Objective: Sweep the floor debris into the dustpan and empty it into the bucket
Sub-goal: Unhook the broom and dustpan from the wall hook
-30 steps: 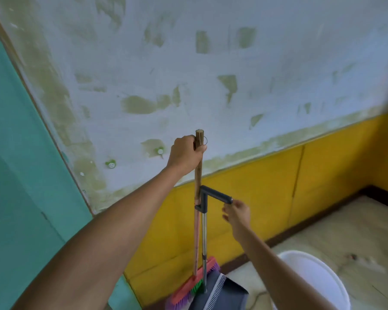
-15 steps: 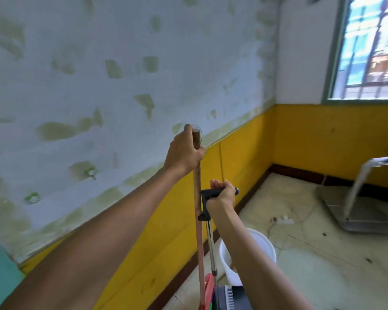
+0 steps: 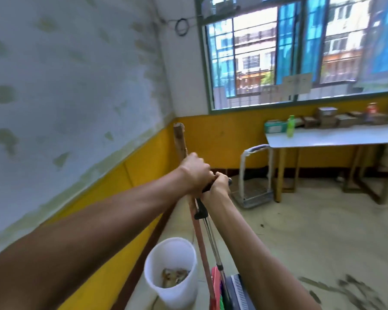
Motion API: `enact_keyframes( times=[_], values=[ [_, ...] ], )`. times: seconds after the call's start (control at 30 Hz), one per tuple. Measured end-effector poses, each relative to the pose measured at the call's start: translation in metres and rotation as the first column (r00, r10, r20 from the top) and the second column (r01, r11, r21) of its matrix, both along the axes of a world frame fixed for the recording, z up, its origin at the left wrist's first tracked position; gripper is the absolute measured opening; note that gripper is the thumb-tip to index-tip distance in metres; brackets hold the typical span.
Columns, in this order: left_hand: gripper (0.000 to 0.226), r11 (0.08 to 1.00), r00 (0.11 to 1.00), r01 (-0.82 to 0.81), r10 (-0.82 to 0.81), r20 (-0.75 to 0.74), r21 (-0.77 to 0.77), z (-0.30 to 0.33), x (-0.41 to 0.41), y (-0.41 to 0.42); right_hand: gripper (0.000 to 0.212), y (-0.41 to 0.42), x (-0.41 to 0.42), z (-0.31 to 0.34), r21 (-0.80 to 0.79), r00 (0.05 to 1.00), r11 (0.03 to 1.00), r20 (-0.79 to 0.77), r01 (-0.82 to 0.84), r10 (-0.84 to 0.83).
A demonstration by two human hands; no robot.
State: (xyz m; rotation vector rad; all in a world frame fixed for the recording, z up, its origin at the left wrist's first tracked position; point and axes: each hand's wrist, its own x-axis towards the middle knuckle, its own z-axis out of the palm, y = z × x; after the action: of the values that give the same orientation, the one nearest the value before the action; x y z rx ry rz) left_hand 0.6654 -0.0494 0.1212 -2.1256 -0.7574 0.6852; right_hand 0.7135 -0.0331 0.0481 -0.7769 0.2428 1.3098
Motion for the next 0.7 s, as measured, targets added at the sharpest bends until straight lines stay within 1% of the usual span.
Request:
enact_keyframes(
  times=[0.03,0.07,0.1,0.17,0.23,0.3,0.37,0.47,0.53,0.6,0.7],
  values=[
    [0.031,0.994,0.993,-0.100,0.102,-0.059,0.033,-0.007,0.023,0.001,0.025,-0.004,0.021,-0.001,-0.016,1.000,1.000,0.010,0.025,-0.025],
    [0.032,0.984,0.979,-0.166,0.172,-0.111,0.066,-0.016,0.045,0.006,0.022,-0.010,0.042,-0.002,-0.011,0.998,0.998,0.013,0.062,-0.062],
    [0.033,0.975,0.964,-0.198,0.212,-0.161,0.099,-0.022,0.065,0.011,0.020,-0.015,0.062,-0.002,-0.004,0.995,0.995,0.027,0.097,-0.097],
    [0.028,0.972,0.958,-0.196,0.218,-0.184,0.129,-0.029,0.102,0.014,0.026,-0.022,0.099,-0.003,-0.007,0.988,0.990,0.063,0.140,-0.139],
    [0.024,0.981,0.974,-0.157,0.173,-0.148,0.116,-0.031,0.136,0.007,0.035,-0.032,0.134,-0.013,0.013,0.981,0.986,0.100,0.165,-0.166],
    [0.020,0.989,0.985,-0.112,0.124,-0.120,0.099,-0.033,0.164,-0.008,0.040,-0.042,0.167,-0.029,0.034,0.960,0.975,0.172,0.219,-0.221],
    [0.017,0.995,0.992,0.014,-0.001,-0.127,0.101,-0.039,0.189,-0.020,0.042,-0.053,0.196,-0.043,0.014,0.909,0.940,0.253,0.340,-0.333],
    [0.020,0.984,0.976,0.162,-0.149,-0.160,0.070,-0.066,0.216,-0.042,0.045,-0.064,0.228,-0.062,-0.041,0.823,0.853,0.291,0.521,-0.488],
    [0.023,0.964,0.954,0.261,-0.251,-0.167,0.045,-0.085,0.225,-0.057,0.045,-0.072,0.256,-0.075,-0.021,0.779,0.802,0.254,0.597,-0.573],
    [0.023,0.937,0.921,0.349,-0.338,-0.192,0.027,-0.103,0.228,-0.065,0.039,-0.088,0.292,-0.091,-0.078,0.708,0.714,0.243,0.696,-0.663],
    [0.024,0.899,0.896,0.435,-0.426,-0.127,0.047,-0.113,0.225,-0.047,0.034,-0.120,0.332,-0.109,-0.163,0.615,0.595,0.285,0.787,-0.735]
  ],
)
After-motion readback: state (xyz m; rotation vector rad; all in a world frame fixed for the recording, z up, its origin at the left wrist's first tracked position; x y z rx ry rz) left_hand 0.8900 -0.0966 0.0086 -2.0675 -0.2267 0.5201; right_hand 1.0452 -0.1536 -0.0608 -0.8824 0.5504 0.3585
